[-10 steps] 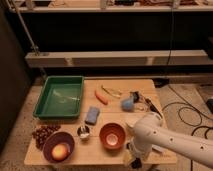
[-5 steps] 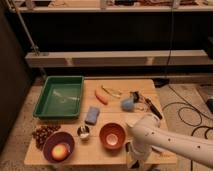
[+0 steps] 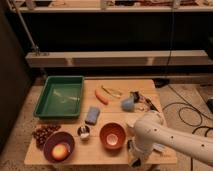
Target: Place eraser in paper cup
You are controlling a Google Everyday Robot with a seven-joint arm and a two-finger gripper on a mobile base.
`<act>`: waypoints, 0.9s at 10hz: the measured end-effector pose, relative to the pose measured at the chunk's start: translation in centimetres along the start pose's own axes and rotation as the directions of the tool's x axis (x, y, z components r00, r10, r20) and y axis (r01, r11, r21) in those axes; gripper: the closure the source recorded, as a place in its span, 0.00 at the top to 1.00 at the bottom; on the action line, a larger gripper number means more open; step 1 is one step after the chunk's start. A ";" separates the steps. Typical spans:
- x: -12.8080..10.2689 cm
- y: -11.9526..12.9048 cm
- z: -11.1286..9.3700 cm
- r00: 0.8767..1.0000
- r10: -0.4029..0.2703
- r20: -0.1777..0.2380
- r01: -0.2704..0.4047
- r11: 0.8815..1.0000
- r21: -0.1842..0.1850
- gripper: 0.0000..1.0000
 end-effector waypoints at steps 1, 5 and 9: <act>-0.5 -0.1 -2.2 1.000 0.003 -0.028 -0.003 1.000 0.008 0.00; -2.2 -0.6 -12.6 0.991 0.024 -0.128 -0.016 0.998 0.063 0.00; -1.7 -0.4 -17.8 0.986 0.018 -0.167 0.003 0.992 0.127 0.00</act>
